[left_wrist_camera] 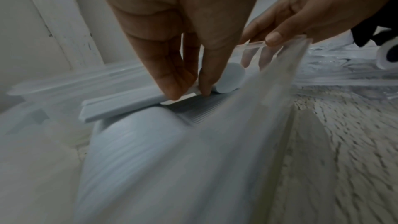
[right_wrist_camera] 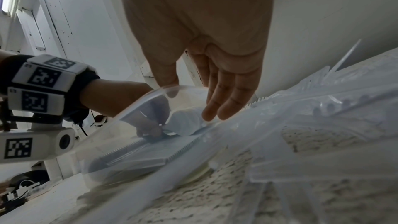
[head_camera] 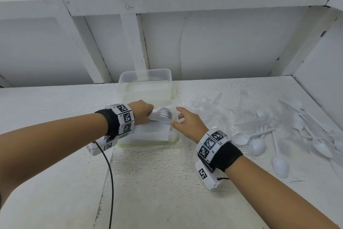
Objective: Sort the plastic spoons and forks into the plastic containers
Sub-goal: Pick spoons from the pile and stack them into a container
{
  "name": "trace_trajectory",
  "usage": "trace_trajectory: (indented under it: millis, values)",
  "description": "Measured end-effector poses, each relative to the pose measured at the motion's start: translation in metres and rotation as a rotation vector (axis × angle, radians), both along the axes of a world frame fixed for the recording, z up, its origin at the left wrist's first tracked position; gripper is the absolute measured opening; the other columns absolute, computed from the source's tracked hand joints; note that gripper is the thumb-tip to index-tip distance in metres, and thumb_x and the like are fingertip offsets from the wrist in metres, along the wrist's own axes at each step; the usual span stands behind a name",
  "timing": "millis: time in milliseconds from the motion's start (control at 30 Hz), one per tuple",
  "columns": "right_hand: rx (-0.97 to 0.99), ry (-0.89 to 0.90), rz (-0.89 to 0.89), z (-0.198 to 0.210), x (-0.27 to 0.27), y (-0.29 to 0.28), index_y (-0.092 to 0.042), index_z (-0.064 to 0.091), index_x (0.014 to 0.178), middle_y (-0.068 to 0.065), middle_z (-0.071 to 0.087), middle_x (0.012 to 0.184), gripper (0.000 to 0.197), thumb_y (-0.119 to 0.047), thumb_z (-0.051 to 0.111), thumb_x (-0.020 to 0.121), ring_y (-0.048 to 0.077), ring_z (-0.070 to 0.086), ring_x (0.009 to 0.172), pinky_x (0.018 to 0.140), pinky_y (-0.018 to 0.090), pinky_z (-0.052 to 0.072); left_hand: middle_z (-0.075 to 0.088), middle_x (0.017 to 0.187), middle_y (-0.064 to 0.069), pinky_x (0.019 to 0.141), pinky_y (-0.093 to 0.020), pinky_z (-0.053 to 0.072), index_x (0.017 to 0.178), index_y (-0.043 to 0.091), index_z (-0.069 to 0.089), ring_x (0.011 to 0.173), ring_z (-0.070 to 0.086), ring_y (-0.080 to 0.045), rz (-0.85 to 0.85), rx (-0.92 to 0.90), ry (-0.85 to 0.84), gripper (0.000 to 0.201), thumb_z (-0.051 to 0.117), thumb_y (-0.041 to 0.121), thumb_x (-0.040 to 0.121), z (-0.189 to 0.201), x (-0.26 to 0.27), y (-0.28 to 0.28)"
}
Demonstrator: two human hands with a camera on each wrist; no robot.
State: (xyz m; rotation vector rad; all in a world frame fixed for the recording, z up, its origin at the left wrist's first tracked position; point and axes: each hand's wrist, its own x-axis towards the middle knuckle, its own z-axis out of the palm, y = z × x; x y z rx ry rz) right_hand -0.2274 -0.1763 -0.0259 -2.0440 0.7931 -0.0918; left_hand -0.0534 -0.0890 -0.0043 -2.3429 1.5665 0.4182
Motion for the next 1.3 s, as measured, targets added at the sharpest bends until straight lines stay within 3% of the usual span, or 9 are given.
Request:
trace_trajectory:
  millis: [333, 400, 467, 600, 767, 867, 1033, 1167, 1300]
  values:
    - [0.004, 0.000, 0.011, 0.002, -0.001, -0.001, -0.015, 0.030, 0.144, 0.009, 0.050, 0.132, 0.061, -0.032, 0.056, 0.092, 0.023, 0.052, 0.117, 0.099, 0.031, 0.041, 0.055, 0.093, -0.006, 0.070, -0.026, 0.035, 0.091, 0.013, 0.051, 0.083, 0.046, -0.020, 0.006, -0.035, 0.042, 0.005, 0.053, 0.016, 0.087, 0.005, -0.001, 0.006]
    - [0.004, -0.005, 0.011, 0.004, -0.004, -0.001, -0.015, 0.032, 0.144, 0.008, 0.051, 0.131, 0.058, -0.032, 0.054, 0.093, 0.022, 0.052, 0.117, 0.098, 0.029, 0.039, 0.060, 0.099, -0.008, 0.072, -0.025, 0.036, 0.098, 0.009, 0.057, 0.083, 0.045, -0.019, 0.020, -0.064, 0.060, 0.013, 0.053, 0.017, 0.088, 0.012, -0.002, 0.008]
    - [-0.006, -0.016, 0.011, 0.008, -0.011, -0.003, -0.016, 0.035, 0.142, 0.007, 0.052, 0.129, 0.054, -0.032, 0.052, 0.094, 0.020, 0.052, 0.116, 0.096, 0.027, 0.039, 0.059, 0.093, -0.004, 0.071, -0.023, 0.034, 0.100, 0.008, 0.059, 0.083, 0.045, -0.016, 0.026, -0.136, 0.088, 0.016, 0.055, 0.018, 0.089, 0.023, -0.008, 0.007]
    - [-0.051, -0.040, 0.018, 0.024, -0.043, -0.019, -0.018, 0.048, 0.133, -0.003, 0.057, 0.114, 0.042, -0.031, 0.052, 0.094, 0.012, 0.055, 0.100, 0.084, 0.020, 0.041, 0.053, 0.079, 0.006, 0.071, -0.020, 0.034, 0.094, 0.010, 0.062, 0.079, 0.048, -0.012, -0.014, -0.349, 0.191, 0.012, 0.058, 0.019, 0.088, 0.050, -0.039, -0.004]
    - [-0.211, 0.051, 0.051, 0.037, -0.110, -0.057, -0.019, 0.059, 0.122, -0.005, 0.061, 0.102, 0.030, -0.026, 0.054, 0.092, 0.009, 0.057, 0.095, 0.085, 0.018, 0.041, 0.057, 0.085, 0.005, 0.071, -0.018, 0.036, 0.097, 0.011, 0.063, 0.078, 0.050, -0.010, -0.209, -0.438, 0.379, 0.016, 0.057, 0.024, 0.090, 0.059, -0.111, -0.042]
    - [-0.293, 0.158, 0.023, 0.031, -0.156, -0.082, -0.018, 0.061, 0.117, -0.005, 0.062, 0.095, 0.027, -0.023, 0.057, 0.091, 0.011, 0.059, 0.091, 0.081, 0.016, 0.040, 0.058, 0.089, 0.003, 0.073, -0.019, 0.035, 0.101, 0.010, 0.062, 0.079, 0.048, -0.010, -0.328, -0.400, 0.451, 0.020, 0.055, 0.026, 0.091, 0.043, -0.159, -0.073]
    - [-0.387, 0.309, -0.006, 0.016, -0.218, -0.110, -0.013, 0.063, 0.115, 0.005, 0.067, 0.104, 0.026, -0.017, 0.058, 0.090, 0.014, 0.059, 0.090, 0.085, 0.021, 0.042, 0.062, 0.106, -0.009, 0.077, -0.025, 0.039, 0.107, 0.008, 0.064, 0.093, 0.056, -0.022, -0.438, -0.258, 0.474, 0.024, 0.052, 0.022, 0.092, 0.011, -0.217, -0.118]
    - [-0.414, 0.484, 0.075, 0.001, -0.243, -0.120, -0.020, 0.058, 0.122, 0.005, 0.060, 0.115, 0.031, -0.022, 0.057, 0.091, 0.015, 0.056, 0.099, 0.087, 0.022, 0.041, 0.055, 0.116, -0.014, 0.081, -0.028, 0.039, 0.114, 0.006, 0.062, 0.103, 0.055, -0.029, -0.480, -0.154, 0.373, 0.029, 0.049, 0.022, 0.094, -0.009, -0.240, -0.139]
    - [-0.478, 0.594, 0.266, -0.012, -0.253, -0.116, -0.033, 0.049, 0.130, 0.000, 0.048, 0.122, 0.042, -0.023, 0.053, 0.090, 0.016, 0.049, 0.112, 0.090, 0.022, 0.038, 0.047, 0.124, -0.014, 0.085, -0.037, 0.042, 0.129, 0.006, 0.043, 0.114, 0.047, -0.031, -0.479, -0.080, 0.188, 0.052, 0.051, 0.042, 0.092, -0.030, -0.254, -0.143]
